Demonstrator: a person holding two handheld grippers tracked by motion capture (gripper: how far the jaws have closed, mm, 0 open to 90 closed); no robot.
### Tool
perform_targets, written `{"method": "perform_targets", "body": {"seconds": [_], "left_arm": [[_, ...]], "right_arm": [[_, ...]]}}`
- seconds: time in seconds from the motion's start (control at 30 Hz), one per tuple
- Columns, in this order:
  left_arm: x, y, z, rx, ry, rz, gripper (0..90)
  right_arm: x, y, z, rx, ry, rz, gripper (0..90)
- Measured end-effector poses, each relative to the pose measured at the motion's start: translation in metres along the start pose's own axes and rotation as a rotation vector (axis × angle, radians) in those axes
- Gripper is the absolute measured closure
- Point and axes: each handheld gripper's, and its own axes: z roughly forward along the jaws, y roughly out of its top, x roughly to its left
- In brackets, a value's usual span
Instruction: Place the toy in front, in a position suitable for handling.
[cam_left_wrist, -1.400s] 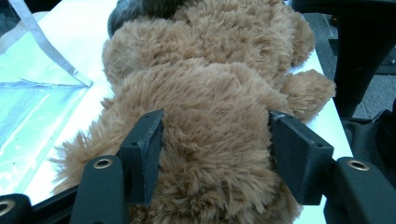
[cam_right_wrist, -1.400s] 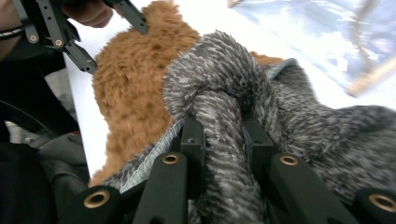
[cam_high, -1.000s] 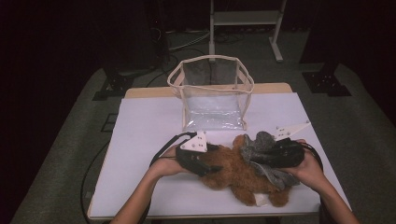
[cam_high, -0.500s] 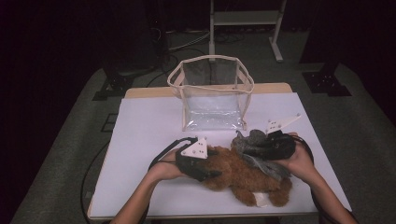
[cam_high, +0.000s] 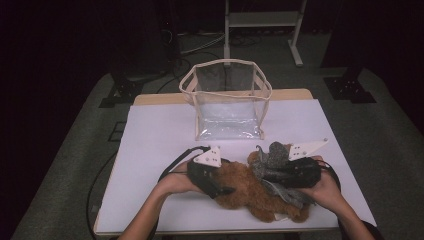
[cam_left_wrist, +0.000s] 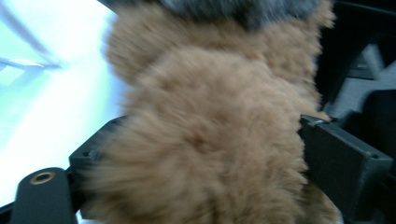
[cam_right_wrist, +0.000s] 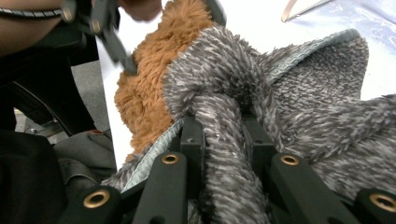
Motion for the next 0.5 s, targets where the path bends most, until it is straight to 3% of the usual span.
{"method": "perform_targets", "body": {"seconds": [0.13,0.23,0.33,0.5], "left_arm": [[0.000,-0.002,-0.002,0.002,0.008,-0.001,16.6],[-0.002,-0.002,-0.003,0.003,0.010,0.006,16.6],[-0.001,-0.002,-0.004,0.000,0.005,0.006,16.4],[0.000,-0.003,-0.003,-0.014,-0.001,-0.018,8.4]], "right_arm": [[-0.007,0.008,-0.013,-0.031,-0.045,-0.007,73.7],[-0.018,0.010,-0.020,-0.047,-0.080,0.016,73.7],[-0.023,0.001,-0.014,-0.015,-0.063,0.047,73.6],[-0.015,-0.011,-0.011,-0.033,-0.037,0.049,73.9]]}}
